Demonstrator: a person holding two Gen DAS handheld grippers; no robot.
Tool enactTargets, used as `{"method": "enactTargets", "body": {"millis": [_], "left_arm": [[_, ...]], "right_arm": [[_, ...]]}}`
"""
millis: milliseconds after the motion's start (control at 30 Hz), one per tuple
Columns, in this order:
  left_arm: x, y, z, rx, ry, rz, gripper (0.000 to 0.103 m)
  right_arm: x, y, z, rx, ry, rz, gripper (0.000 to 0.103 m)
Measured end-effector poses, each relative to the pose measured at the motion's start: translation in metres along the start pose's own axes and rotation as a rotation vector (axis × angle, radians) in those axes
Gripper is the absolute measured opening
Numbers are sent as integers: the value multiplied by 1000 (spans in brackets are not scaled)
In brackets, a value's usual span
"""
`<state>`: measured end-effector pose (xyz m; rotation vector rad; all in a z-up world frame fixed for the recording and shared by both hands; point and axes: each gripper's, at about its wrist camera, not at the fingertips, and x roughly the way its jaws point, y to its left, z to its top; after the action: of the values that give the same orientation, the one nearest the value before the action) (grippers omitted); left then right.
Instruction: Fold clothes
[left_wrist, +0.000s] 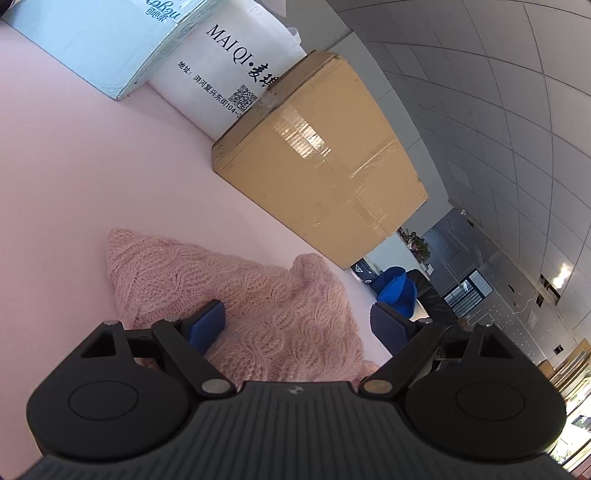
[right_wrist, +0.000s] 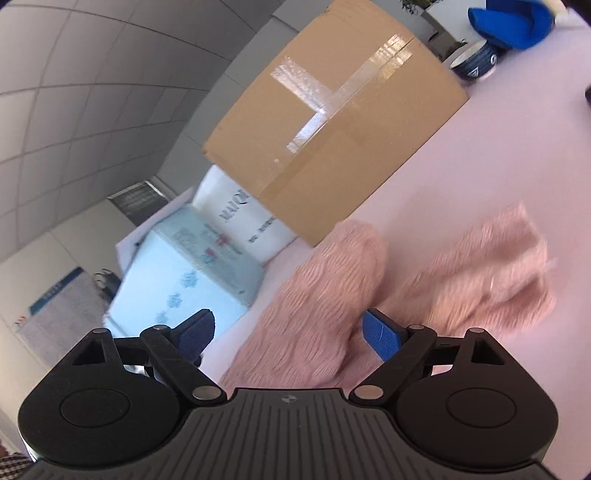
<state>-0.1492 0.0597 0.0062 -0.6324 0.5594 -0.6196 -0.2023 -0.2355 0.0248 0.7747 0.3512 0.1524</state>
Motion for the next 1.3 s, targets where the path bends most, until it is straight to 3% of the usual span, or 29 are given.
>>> {"method": "enactTargets", "body": {"millis": [67, 167, 267, 400, 467, 500, 633, 700, 800, 900, 1033, 1167, 1233, 1300], "left_arm": [[1, -12, -6, 86, -3, 38, 85], [6, -26, -15, 200, -2, 95, 85], [13, -38, -22, 288, 4, 150, 85], [15, -39, -26, 317, 4, 167, 85], [13, -37, -25, 303, 2, 158, 85], [12, -36, -24, 297, 1, 154, 85], [9, -31, -22, 273, -1, 141, 85], [8, -30, -21, 265, -1, 133, 85], [6, -27, -19, 243, -3, 117, 85], [5, -24, -17, 223, -5, 105, 85], [3, -21, -15, 195, -12, 92, 85], [1, -20, -14, 186, -21, 96, 85], [-1, -18, -13, 173, -27, 87, 85], [-4, -12, -10, 125, -38, 61, 85]], "right_arm": [[20, 12, 28, -60, 17, -64, 87], [62, 40, 52, -176, 124, -194, 86], [109, 69, 47, -354, 255, -322, 84], [152, 93, 22, -590, 387, -482, 83], [174, 92, 11, -624, 475, -581, 75], [183, 89, 7, -622, 504, -621, 66], [202, 80, -5, -648, 568, -728, 42], [204, 79, -6, -661, 571, -741, 27], [200, 80, -6, -676, 552, -743, 15], [188, 88, 0, -696, 490, -700, 13], [150, 111, 14, -697, 326, -596, 13], [72, 110, 17, -606, 103, -436, 13], [31, 100, 16, -544, 35, -322, 13], [8, 91, 15, -509, 20, -285, 13]]}}
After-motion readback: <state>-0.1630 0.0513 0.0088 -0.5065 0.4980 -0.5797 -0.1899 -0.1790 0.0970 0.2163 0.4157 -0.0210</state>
